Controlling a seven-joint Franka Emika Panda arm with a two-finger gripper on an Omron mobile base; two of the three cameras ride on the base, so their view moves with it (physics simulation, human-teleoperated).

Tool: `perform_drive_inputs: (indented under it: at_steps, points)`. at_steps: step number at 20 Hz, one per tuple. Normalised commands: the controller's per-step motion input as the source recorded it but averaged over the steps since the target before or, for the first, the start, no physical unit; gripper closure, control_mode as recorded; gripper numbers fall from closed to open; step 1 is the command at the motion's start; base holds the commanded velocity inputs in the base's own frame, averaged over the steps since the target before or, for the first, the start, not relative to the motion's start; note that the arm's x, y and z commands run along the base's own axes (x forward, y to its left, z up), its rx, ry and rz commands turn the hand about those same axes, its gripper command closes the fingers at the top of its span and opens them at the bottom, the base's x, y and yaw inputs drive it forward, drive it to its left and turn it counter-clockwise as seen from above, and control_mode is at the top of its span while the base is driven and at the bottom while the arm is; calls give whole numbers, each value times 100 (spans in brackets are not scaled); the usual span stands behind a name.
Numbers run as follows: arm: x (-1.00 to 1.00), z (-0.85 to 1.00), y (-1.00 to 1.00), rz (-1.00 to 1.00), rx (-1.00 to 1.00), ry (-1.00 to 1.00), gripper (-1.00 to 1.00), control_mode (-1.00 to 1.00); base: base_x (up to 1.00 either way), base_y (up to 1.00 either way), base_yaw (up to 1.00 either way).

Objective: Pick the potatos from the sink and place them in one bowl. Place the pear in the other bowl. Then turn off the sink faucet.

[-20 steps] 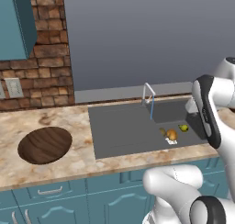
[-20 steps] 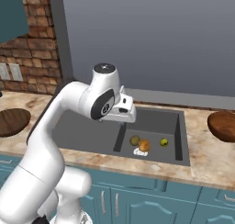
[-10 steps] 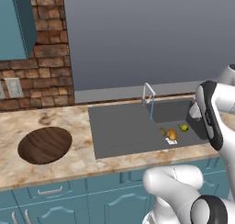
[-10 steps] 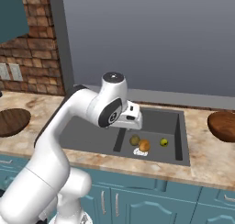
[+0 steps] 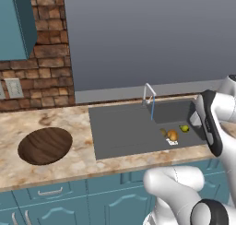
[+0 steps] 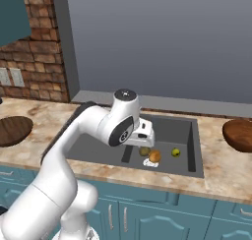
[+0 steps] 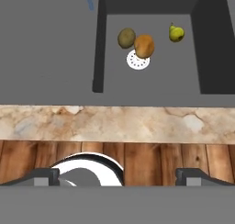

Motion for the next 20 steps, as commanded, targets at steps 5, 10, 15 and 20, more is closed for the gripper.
perform_drive_inputs:
  at_steps: [5,10,15,20]
  points:
    - [0,-35,-9,0,0,0,-100,-100,0,0,0]
    - [8,-33,-9,0,0,0,-100,-100,0,0,0]
    - [19,-26,-9,0,0,0,-100,-100,0,0,0]
    - [25,-21,-6,0,0,0,-100,-100,0,0,0]
